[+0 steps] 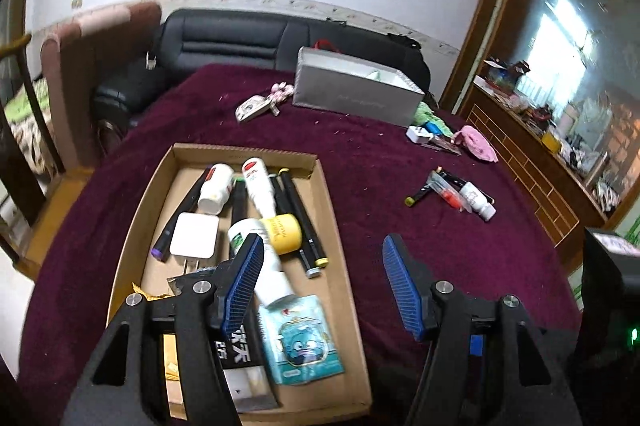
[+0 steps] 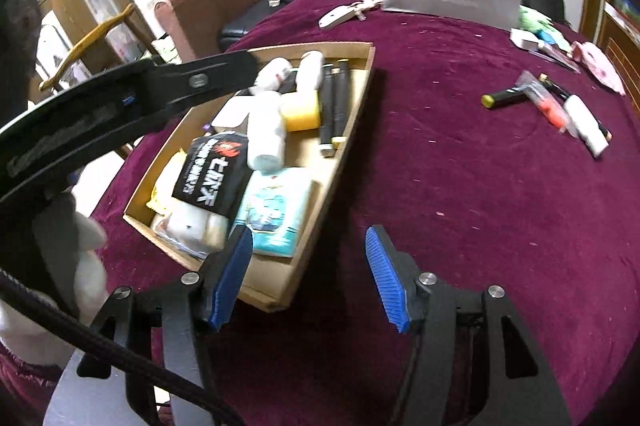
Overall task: Organize objects
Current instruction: 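Open both grippers to release the bottle and tissue packet, then move both grippers back over the remaining clutter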
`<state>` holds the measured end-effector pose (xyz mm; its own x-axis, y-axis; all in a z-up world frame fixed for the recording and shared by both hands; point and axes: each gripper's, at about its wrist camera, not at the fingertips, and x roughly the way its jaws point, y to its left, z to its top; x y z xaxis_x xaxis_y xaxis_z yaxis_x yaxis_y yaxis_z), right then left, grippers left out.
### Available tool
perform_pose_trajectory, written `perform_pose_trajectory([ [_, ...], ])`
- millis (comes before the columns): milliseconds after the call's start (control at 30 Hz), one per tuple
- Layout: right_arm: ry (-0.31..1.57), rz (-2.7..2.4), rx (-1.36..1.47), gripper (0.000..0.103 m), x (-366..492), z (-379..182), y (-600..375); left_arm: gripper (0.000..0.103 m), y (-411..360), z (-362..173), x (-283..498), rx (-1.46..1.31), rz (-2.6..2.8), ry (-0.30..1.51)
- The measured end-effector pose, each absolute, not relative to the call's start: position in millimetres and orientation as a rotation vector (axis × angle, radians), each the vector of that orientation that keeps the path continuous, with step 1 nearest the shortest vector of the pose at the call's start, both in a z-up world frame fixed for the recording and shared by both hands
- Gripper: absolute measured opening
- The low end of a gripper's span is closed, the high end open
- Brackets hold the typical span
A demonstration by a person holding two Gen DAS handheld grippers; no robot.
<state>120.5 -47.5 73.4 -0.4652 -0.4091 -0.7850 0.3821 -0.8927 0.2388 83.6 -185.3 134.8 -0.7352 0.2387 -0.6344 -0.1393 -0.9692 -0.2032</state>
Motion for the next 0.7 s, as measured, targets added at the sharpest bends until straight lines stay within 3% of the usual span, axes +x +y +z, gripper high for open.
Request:
perform_pose_trajectory([
  [300, -0.148, -2.442, 1.27, 0.061, 120, 81, 9, 0.059, -146, 150, 96, -0.971, 2.738, -0.051],
  [700, -0.331, -2.535, 1.3, 0.065, 111, 71, 85, 0.059, -98, 137, 96, -1.026, 2.64, -0.002],
])
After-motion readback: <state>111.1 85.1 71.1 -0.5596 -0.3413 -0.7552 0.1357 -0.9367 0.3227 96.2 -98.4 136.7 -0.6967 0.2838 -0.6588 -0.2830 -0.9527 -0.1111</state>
